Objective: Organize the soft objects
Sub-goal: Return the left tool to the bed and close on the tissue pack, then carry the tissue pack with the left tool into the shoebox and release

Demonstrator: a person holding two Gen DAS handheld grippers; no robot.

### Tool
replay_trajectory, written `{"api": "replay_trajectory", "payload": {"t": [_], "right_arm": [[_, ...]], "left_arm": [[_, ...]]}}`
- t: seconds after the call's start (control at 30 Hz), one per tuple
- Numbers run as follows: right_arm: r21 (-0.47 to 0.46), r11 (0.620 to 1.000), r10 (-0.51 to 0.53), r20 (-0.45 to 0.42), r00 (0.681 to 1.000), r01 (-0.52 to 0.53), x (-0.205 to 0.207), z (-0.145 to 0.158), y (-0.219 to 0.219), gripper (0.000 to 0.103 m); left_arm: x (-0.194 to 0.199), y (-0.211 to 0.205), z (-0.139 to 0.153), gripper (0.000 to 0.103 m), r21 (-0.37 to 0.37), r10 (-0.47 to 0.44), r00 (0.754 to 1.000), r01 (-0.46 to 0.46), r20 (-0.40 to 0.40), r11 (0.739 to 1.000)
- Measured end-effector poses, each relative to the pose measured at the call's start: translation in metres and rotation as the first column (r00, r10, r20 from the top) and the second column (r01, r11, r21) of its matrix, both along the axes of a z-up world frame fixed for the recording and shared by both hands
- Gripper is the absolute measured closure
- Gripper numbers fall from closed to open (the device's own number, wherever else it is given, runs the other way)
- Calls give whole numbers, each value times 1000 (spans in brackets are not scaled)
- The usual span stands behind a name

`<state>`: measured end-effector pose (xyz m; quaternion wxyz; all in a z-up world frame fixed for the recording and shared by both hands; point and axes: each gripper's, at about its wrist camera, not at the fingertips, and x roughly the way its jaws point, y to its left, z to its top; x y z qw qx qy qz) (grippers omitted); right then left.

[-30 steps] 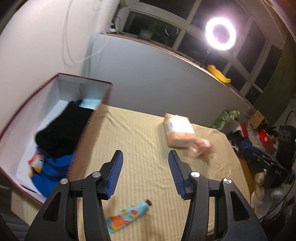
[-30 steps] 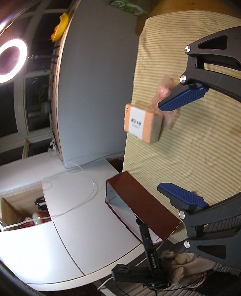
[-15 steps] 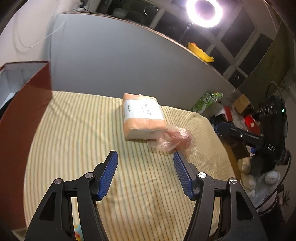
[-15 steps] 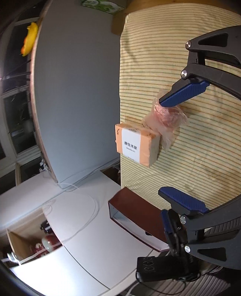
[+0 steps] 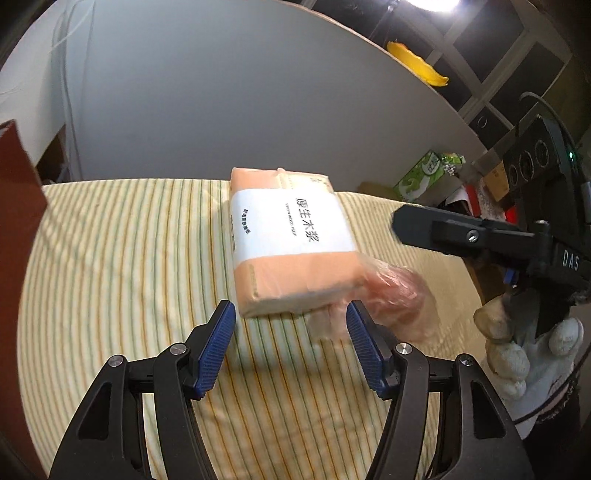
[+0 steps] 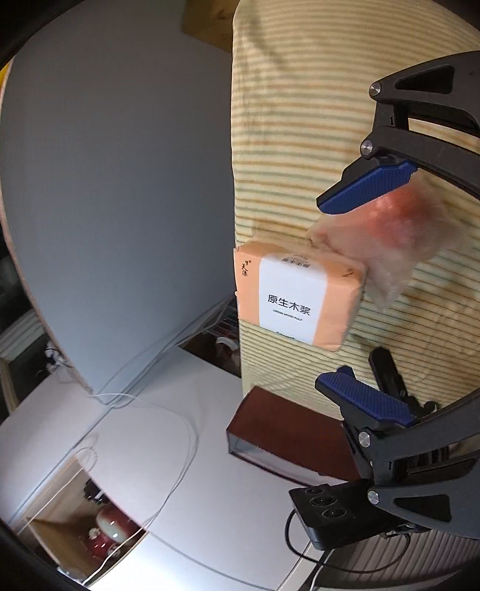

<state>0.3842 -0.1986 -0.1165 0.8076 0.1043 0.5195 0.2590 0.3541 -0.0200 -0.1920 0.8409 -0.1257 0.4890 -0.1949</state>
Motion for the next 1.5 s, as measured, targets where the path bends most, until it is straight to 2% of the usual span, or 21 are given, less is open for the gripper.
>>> {"api": "replay_trajectory", "payload": {"t": [0.23,0.3,0.47,0.6,0.7,0.87,1.1,1.37,1.5], "right_arm": [[-36,999,18,-60,998,-20,23,-20,22,19],[-40,999,16,-78,997,-20,28,-25,26,22],[-47,999,19,-122,992,-25,34,-37,33,45],[-62,998,12,-126,992,-20,33,-40,35,51],[-58,998,-8,-125,992,1,33,-40,35,59],[-79,997,2,-93,996,-9,23,-29,35,62],[-57,998,11,-54,998,-14,4,-5,38,63],[-35,998,51,32,998,-50,-31,35,61,63],[-18,996,87,65,994,-86,-46,52,91,63]], "left_arm": [[15,-1,-10,41,-7,-2,1000,2,-7,1000],[18,-3,-12,41,-17,-6,1000,6,-10,1000],[20,-2,-12,41,-32,-19,1000,18,-8,999],[21,-2,-13,42,-33,-28,1000,28,2,999],[18,-2,-13,44,-40,-25,1000,25,0,999],[9,-2,-5,45,-32,-24,1000,24,20,999],[-15,12,19,46,-37,-6,997,9,77,999],[-63,49,53,46,-21,28,984,-25,175,999],[-84,76,73,46,-11,60,973,-59,222,998]]}}
